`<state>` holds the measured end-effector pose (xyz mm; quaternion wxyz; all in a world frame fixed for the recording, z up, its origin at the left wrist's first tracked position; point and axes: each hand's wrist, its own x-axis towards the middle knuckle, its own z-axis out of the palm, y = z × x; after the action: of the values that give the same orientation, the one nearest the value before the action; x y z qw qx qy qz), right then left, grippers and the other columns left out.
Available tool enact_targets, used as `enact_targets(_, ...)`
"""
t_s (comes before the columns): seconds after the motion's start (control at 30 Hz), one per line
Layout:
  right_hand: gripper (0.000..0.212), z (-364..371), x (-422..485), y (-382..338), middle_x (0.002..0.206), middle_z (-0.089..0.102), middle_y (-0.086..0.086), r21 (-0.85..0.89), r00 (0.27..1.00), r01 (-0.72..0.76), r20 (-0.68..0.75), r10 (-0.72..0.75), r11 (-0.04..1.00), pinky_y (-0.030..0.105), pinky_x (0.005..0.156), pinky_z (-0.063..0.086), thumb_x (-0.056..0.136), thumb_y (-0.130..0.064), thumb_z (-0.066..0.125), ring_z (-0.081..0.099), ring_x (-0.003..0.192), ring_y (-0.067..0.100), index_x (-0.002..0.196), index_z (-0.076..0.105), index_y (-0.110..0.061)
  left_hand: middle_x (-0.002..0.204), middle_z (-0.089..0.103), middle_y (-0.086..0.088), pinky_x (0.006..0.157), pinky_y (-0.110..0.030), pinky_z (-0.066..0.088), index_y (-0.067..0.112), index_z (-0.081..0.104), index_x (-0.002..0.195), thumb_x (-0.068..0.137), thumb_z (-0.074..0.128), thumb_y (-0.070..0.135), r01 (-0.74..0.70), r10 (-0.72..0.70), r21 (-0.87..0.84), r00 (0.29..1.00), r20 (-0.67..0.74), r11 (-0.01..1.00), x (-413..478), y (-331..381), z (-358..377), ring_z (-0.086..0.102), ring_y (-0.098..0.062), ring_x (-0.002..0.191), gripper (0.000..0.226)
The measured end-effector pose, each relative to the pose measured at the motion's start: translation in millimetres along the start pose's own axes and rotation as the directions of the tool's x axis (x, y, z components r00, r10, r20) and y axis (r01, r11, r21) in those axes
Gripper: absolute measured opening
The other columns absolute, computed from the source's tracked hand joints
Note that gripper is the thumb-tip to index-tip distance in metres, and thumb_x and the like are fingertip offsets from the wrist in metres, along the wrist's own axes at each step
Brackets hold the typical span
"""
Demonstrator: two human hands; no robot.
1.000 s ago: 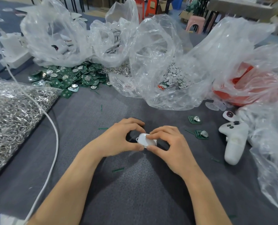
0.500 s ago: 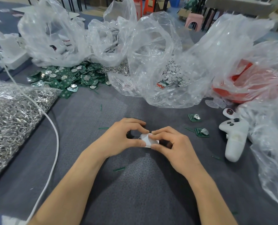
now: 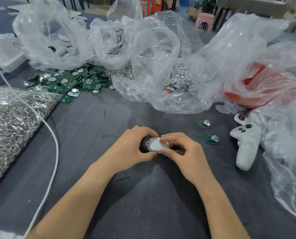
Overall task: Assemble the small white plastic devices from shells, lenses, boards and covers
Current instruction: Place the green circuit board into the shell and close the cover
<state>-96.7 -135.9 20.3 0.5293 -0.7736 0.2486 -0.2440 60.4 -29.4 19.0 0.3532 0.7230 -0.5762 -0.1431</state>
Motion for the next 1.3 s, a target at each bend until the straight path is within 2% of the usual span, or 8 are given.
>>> enact_targets(0.13, 0.026, 1, 2, 1, 0.096, 0.069, 0.001, 0.168, 0.998, -0.047, -0.028, 0.053, 0.985, 0.019, 0.066, 0.051, 0.076, -0.003, 0.076, 0.065, 0.074, 0.011, 0.091, 0.069, -0.023, 0.090, 0.067, 0.013, 0.076, -0.023, 0.049, 0.023, 0.065, 0.105, 0.073, 0.081, 0.020, 0.003, -0.008, -0.096, 0.998, -0.058, 0.995, -1, 1, 0, 0.061, -0.003, 0.085, 0.036)
enact_targets(0.37, 0.030, 2, 3, -1, 0.098, 0.058, -0.014, 0.068, 1.000, 0.012, -0.020, -0.011, 0.998, 0.031, 0.077, 0.056, 0.078, -0.009, 0.076, 0.065, 0.082, 0.015, 0.091, 0.071, -0.036, 0.095, 0.071, 0.014, 0.083, -0.018, 0.049, 0.028, 0.064, 0.113, 0.074, 0.081, 0.013, 0.109, -0.124, -0.329, 0.992, -0.027, 0.938, 0, 0, 2, 0.066, -0.003, 0.085, 0.045)
enact_targets(0.47, 0.028, 2, 4, -2, 0.100, 0.057, -0.015, 0.076, 0.999, 0.028, -0.036, -0.025, 0.997, 0.027, 0.079, 0.056, 0.078, -0.013, 0.076, 0.066, 0.087, 0.011, 0.092, 0.070, -0.037, 0.102, 0.073, 0.005, 0.079, -0.020, 0.052, 0.024, 0.063, 0.117, 0.081, 0.073, 0.005, 0.196, -0.194, -0.526, 0.979, 0.059, 0.828, 1, 3, 1, 0.068, -0.007, 0.086, 0.043)
enact_targets(0.57, 0.036, 2, 5, -1, 0.102, 0.056, -0.015, 0.000, 0.992, 0.095, -0.086, -0.095, 0.995, 0.012, 0.081, 0.047, 0.077, -0.002, 0.075, 0.061, 0.095, 0.002, 0.095, 0.069, -0.033, 0.103, 0.074, -0.003, 0.069, -0.025, 0.056, 0.014, 0.060, 0.120, 0.089, 0.060, -0.003, 0.273, -0.230, -0.737, 0.960, 0.162, 0.618, 1, 9, 2, 0.070, -0.015, 0.089, 0.035)
enact_targets(0.67, 0.035, 3, 5, -2, 0.106, 0.056, -0.013, -0.012, 0.990, 0.110, -0.089, -0.110, 0.994, 0.014, 0.085, 0.046, 0.076, 0.002, 0.074, 0.059, 0.101, 0.003, 0.097, 0.070, -0.026, 0.104, 0.073, -0.009, 0.074, -0.027, 0.058, 0.010, 0.061, 0.117, 0.092, 0.053, -0.004, 0.287, -0.273, -0.799, 0.949, 0.160, 0.528, 2, 9, 5, 0.071, -0.022, 0.092, 0.029)
enact_targets(0.77, 0.033, 2, 4, -2, 0.106, 0.057, -0.009, 0.074, 0.995, 0.070, -0.073, -0.065, 0.995, 0.025, 0.086, 0.052, 0.078, 0.004, 0.071, 0.063, 0.099, 0.011, 0.097, 0.070, -0.023, 0.104, 0.072, -0.009, 0.073, -0.025, 0.057, 0.010, 0.061, 0.116, 0.091, 0.054, -0.005, 0.274, -0.277, -0.800, 0.951, 0.141, 0.535, 2, 9, 9, 0.071, -0.022, 0.093, 0.029)
enact_targets(0.93, 0.027, 4, 5, -3, 0.099, 0.069, 0.006, 0.257, 0.991, -0.023, -0.120, 0.055, 0.966, 0.024, 0.069, 0.056, 0.084, 0.000, 0.068, 0.069, 0.081, 0.018, 0.101, 0.068, -0.020, 0.099, 0.074, -0.006, 0.073, -0.023, 0.056, 0.015, 0.066, 0.107, 0.088, 0.060, -0.005, 0.221, -0.239, -0.756, 0.967, 0.088, 0.616, 3, 7, 11, 0.072, -0.020, 0.089, 0.028)
enact_targets(1.3, 0.017, 5, 5, -2, 0.083, 0.074, 0.002, 0.333, 0.984, -0.073, -0.129, 0.122, 0.940, 0.027, 0.065, 0.057, 0.084, -0.001, 0.069, 0.070, 0.074, 0.016, 0.088, 0.070, -0.017, 0.092, 0.075, -0.004, 0.072, -0.023, 0.056, 0.014, 0.070, 0.099, 0.091, 0.060, 0.002, 0.185, -0.238, -0.734, 0.971, 0.033, 0.653, 3, 10, 16, 0.071, -0.014, 0.087, 0.018)
